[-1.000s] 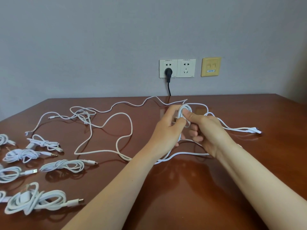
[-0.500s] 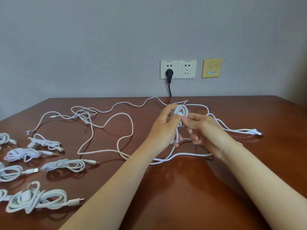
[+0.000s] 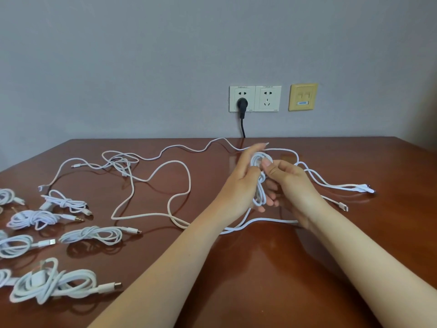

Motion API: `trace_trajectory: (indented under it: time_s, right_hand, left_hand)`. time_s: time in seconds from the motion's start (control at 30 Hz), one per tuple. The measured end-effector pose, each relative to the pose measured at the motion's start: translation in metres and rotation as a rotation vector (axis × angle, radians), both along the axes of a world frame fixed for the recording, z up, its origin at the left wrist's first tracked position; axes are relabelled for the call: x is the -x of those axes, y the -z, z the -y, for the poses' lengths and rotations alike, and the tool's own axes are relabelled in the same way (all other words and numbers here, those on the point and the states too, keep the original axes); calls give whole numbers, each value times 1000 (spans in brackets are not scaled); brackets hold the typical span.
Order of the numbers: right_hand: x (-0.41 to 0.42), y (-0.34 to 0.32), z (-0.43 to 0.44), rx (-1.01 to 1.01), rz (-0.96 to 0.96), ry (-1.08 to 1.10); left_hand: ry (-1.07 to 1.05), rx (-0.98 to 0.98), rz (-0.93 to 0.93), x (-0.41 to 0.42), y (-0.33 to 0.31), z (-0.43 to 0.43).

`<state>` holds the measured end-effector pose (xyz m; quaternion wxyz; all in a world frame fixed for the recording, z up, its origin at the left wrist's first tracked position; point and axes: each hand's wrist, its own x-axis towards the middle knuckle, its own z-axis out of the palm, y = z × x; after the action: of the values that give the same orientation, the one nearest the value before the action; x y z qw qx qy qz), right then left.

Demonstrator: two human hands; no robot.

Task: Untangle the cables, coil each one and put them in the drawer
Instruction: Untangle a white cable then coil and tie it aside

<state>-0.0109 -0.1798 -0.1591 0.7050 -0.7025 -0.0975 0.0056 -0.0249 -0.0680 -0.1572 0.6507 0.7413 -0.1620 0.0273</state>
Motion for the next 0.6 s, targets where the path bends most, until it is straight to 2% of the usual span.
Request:
trace_trajectory:
  time_s: [0.3,0.5,0.6]
  right_hand:
    - [-3,2,-1,13,39,82]
    - [-3,1,-2,-79,71,-15]
    - [-2,3,-3,-89,11,-38]
  left_hand:
    - [-125,1,38,-8,5,0]
    - [-135,253,-91,-9,-3,-3]
    - [-102,215,-105,-8,-3,-2]
